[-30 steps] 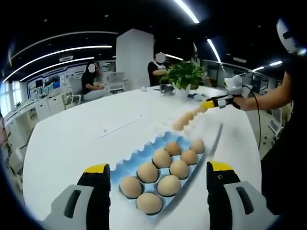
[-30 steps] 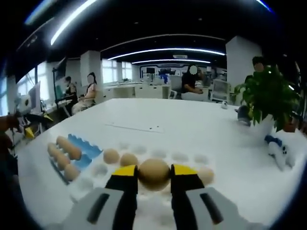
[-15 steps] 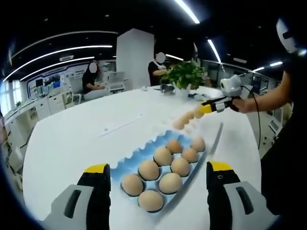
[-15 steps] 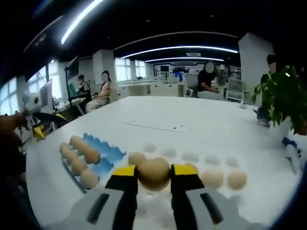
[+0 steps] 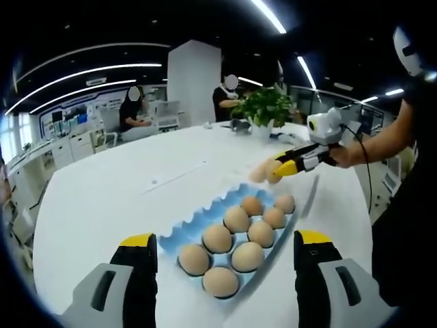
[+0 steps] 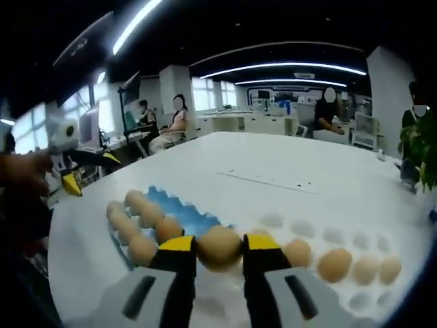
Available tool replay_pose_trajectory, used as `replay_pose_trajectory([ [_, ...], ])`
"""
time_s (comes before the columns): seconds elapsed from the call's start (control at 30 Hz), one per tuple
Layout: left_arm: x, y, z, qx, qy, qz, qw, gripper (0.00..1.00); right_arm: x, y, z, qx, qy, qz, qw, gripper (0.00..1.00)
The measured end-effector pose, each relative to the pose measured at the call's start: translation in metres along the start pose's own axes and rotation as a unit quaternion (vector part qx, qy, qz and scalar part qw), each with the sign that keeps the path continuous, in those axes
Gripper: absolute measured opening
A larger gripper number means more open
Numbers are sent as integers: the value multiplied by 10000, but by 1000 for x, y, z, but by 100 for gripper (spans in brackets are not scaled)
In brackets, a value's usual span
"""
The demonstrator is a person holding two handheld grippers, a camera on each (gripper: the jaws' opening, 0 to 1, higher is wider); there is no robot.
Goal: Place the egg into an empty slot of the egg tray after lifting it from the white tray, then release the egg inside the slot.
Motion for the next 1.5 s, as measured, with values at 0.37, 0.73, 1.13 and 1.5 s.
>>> replay_pose_trajectory([
  [0.37, -4, -6, 2, -29, -1, -21, 10000, 81, 24, -16, 5, -31, -148, -314, 9994, 25],
  [0.73, -8, -10, 2, -55, 18, -34, 10000, 81, 36, -23, 15, 28, -338, -487, 9982, 26],
  [1.13, -7, -11, 3, -64, 24, -29, 10000, 80, 41, -25, 26, 196, -558, -718, 9957, 26],
  [1.5, -6, -10, 3, -70, 22, -35, 10000, 80, 41, -24, 26, 71, -671, -875, 9939, 27],
])
Point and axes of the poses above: the point that each gripper's makers call its tool centre point, and the gripper's own axes: x roughly forward along the fingers, y roughly to its right, z roughly out of its underside, the point moved 2 cm from there along -x, roughly backward along the fingers, and after that the axes turned 7 degrees about -z, right-handed, at the moved point
